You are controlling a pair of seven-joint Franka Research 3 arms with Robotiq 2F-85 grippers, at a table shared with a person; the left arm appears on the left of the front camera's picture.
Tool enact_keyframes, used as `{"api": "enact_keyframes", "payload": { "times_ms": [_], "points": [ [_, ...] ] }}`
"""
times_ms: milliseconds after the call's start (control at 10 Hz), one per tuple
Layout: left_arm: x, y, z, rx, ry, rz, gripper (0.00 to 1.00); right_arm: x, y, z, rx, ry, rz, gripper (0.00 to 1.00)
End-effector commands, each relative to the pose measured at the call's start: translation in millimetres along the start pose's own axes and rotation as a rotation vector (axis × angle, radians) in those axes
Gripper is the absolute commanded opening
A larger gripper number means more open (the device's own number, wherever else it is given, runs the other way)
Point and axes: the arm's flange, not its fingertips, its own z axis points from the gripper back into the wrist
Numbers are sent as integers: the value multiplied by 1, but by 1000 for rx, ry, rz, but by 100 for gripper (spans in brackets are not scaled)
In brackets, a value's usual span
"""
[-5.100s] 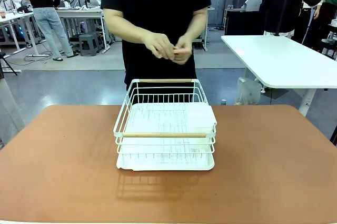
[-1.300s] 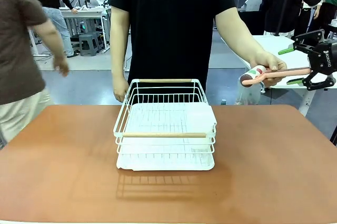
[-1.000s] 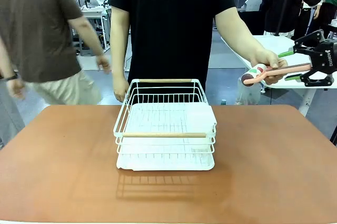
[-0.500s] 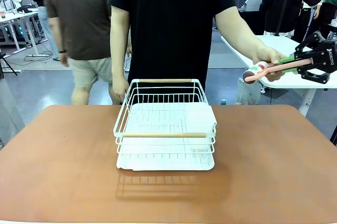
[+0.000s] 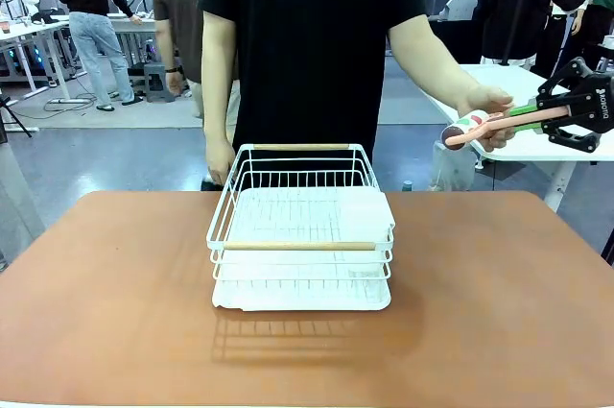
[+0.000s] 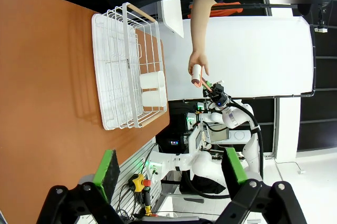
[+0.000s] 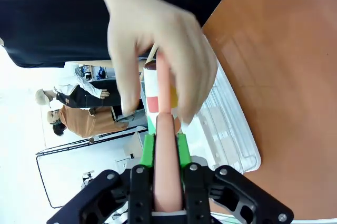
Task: Clean the table.
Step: Pick up the Lint Roller when the human hands it over, then clean the table with the Lint Roller when the human lifts the Dish drying rack.
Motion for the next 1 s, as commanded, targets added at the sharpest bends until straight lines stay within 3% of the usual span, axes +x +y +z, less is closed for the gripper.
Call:
{"api": "enact_keyframes", "payload": {
  "times_ms": [0,900],
  "points": [
    [-2,-2,2,-28,-7,-8,100,0,0,0,0,-1,0,1],
    [-2,-2,2,-28,-7,-8,100,0,0,0,0,-1,0,1]
  ]
}}
